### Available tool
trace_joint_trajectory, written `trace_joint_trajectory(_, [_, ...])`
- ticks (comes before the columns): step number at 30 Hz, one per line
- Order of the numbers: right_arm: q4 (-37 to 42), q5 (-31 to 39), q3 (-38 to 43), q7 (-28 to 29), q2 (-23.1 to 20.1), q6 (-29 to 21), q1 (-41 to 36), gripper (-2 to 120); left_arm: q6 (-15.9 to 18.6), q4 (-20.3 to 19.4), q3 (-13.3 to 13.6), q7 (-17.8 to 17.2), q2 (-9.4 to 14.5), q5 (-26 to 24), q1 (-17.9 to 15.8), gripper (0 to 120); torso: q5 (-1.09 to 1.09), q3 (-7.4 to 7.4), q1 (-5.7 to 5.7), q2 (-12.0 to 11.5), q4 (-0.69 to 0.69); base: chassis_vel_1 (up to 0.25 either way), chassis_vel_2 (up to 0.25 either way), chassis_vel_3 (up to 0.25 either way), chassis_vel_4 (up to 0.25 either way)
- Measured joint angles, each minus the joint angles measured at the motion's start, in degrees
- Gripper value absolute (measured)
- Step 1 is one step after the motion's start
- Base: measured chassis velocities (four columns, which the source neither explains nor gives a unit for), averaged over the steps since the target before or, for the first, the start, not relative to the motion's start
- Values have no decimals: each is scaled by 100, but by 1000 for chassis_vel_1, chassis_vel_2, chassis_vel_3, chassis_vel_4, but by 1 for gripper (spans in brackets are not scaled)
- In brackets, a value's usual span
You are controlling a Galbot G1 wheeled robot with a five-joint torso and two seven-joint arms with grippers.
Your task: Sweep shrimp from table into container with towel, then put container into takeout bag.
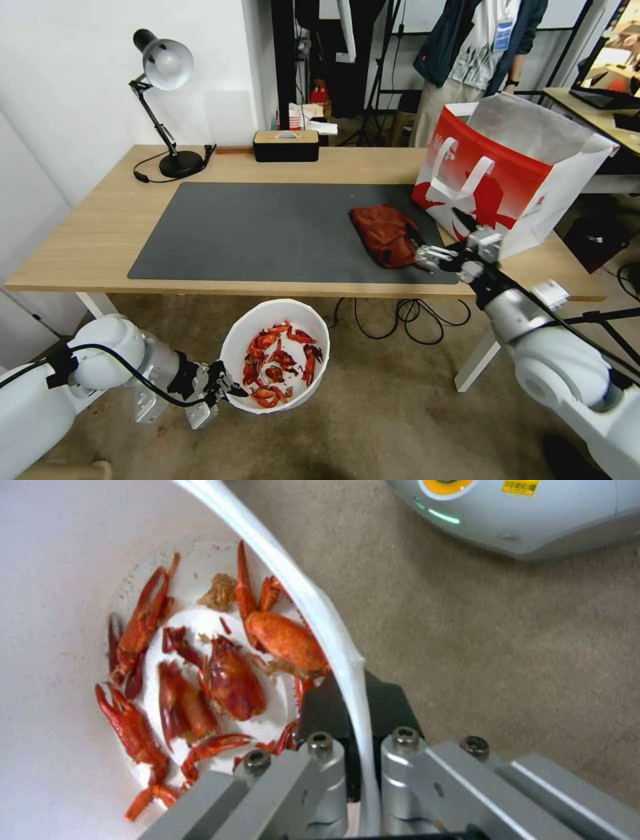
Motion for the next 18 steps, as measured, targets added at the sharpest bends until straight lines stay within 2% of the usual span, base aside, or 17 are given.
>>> trace_joint_trajectory(2, [-23, -443, 248, 3, 496, 204, -599, 100, -3, -11, -93, -2, -8, -8, 77, 0, 1, 0, 0, -1, -1, 0, 0, 0, 0])
trace_joint_trajectory(3, [-23, -443, 248, 3, 496, 204, -599, 100, -3, -11, -93, -2, -8, -8, 77, 0, 1, 0, 0, -1, -1, 0, 0, 0, 0])
trace_joint_trajectory(5, [-132, -778, 345, -18, 858, 385, -929, 100, -10, -23, -210, -2, -5, -24, 176, 0, 2, 0, 0, -1, -2, 0, 0, 0, 0])
trace_joint_trajectory(6, [-255, -1013, 385, -61, 1189, 544, -1146, 100, -34, -29, -318, -1, 22, -47, 268, 0, 0, 0, -1, 0, -2, 0, 0, 0, 0])
trace_joint_trajectory(7, [-255, -1013, 385, -61, 1189, 544, -1146, 100, -34, -29, -318, -1, 22, -47, 268, 0, 0, 0, -1, 0, -2, 0, 0, 0, 0])
trace_joint_trajectory(10, [-395, -1280, 390, -131, 1649, 780, -1360, 100, -88, -87, -622, 9, 99, -129, 494, 0, -2, 0, 0, -1, 1, 0, 0, 0, 0])
trace_joint_trajectory(12, [-419, -1327, 374, -149, 1735, 819, -1396, 100, -94, -115, -709, 13, 128, -161, 544, 0, -1, 0, 0, 0, 1, 0, 0, 0, 0])
trace_joint_trajectory(14, [-484, -1423, 317, -172, 1952, 904, -1466, 100, -102, -219, -963, 23, 248, -300, 654, 0, 0, 0, -1, 0, 1, 0, 0, 0, 0])
trace_joint_trajectory(15, [-484, -1423, 317, -172, 1952, 904, -1466, 100, -102, -219, -963, 23, 248, -300, 654, 0, 0, 0, -1, 0, 1, 0, 0, 0, 0])
trace_joint_trajectory(18, [-601, -1522, 252, -185, 2090, 1010, -1486, 100, -106, -317, -1242, 33, 434, -512, 704, 0, 1, 1, 0, 0, 1, 0, 0, 0, 0])
